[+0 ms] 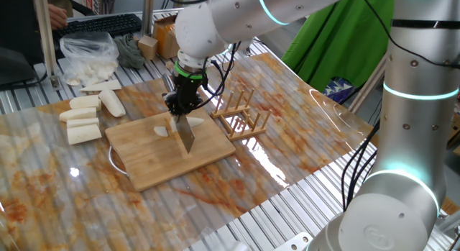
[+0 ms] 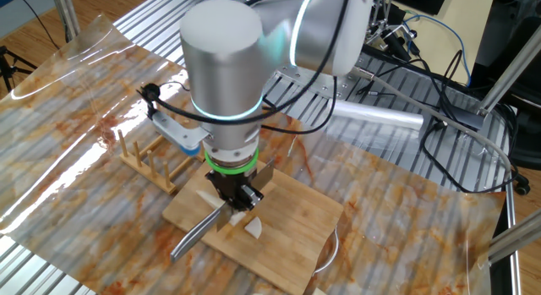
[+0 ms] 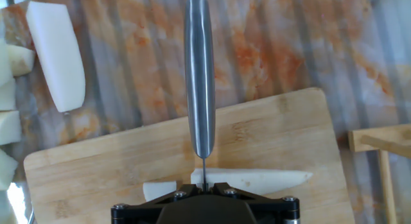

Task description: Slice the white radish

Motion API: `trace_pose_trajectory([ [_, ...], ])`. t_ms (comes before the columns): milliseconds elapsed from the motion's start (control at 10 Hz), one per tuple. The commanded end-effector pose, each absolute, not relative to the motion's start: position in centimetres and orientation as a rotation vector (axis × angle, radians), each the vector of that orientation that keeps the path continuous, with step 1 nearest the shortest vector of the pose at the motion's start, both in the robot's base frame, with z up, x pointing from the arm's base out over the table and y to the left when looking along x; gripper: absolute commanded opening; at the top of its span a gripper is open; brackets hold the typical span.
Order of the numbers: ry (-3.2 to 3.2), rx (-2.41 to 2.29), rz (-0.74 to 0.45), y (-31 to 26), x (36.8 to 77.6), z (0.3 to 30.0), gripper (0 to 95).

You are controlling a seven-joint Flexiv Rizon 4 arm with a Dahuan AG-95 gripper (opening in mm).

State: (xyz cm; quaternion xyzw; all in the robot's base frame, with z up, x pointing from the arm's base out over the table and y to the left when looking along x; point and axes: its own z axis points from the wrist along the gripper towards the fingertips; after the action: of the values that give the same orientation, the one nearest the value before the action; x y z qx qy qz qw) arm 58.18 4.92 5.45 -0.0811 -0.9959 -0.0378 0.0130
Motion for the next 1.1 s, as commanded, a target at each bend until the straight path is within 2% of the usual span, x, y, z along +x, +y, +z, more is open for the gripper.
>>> trace_pose_trajectory([
  [100,-3.104,-0.264,-0.109,5.0,57.7,7.2,0.0],
  [600,-3.089,-0.325,-0.101,7.1,56.9,9.1,0.0],
  [1100,-3.093,-0.423,-0.112,10.0,57.1,7.2,0.0],
])
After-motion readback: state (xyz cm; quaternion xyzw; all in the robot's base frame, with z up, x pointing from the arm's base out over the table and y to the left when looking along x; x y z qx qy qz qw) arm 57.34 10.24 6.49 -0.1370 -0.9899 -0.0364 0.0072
